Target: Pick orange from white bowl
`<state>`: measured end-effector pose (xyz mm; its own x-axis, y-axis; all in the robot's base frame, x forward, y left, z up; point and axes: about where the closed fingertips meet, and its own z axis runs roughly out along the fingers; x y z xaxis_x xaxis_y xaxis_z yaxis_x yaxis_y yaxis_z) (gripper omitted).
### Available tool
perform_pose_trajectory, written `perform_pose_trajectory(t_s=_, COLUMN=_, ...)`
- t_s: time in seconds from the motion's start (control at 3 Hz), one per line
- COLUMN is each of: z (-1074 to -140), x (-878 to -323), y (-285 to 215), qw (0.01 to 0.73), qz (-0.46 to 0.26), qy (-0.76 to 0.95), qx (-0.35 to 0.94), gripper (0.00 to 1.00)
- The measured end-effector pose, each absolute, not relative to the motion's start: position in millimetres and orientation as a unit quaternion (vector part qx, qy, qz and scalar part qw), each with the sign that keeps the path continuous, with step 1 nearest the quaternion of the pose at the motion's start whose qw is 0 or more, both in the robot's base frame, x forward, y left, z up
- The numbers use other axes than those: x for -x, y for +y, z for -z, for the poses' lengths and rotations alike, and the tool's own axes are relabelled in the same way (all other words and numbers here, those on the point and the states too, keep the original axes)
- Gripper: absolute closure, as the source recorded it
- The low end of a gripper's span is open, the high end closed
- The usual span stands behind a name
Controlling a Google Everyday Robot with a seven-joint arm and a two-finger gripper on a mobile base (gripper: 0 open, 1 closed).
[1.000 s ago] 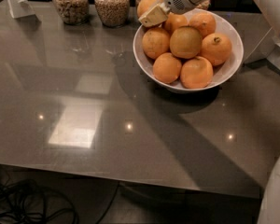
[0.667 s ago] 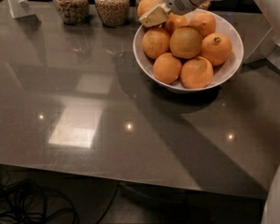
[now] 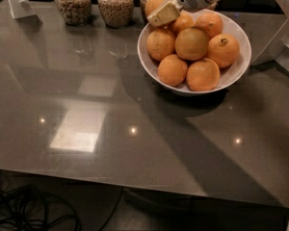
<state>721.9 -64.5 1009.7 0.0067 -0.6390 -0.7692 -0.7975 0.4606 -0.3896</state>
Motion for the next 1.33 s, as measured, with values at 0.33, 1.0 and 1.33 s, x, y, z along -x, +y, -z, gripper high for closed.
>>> perform_pose_trajectory(t_s=0.33, z=-1035.4, x=-713.5, y=-67.1, qw=0.508, qz=-0.074, qy=0.686, qx=0.516, gripper=1.00)
perform_pose_trajectory(t_s=1.0, z=-1069.4, x=-695.1, y=-75.9, qw=0.520, qz=-0.059, qy=0.676, qx=0.519, gripper=1.00)
perform_pose_trajectory(t_s=1.33, z=-1069.4, x=-695.1, y=-75.9, qw=0.520, qz=-0.059, qy=0.676, qx=0.519, gripper=0.81)
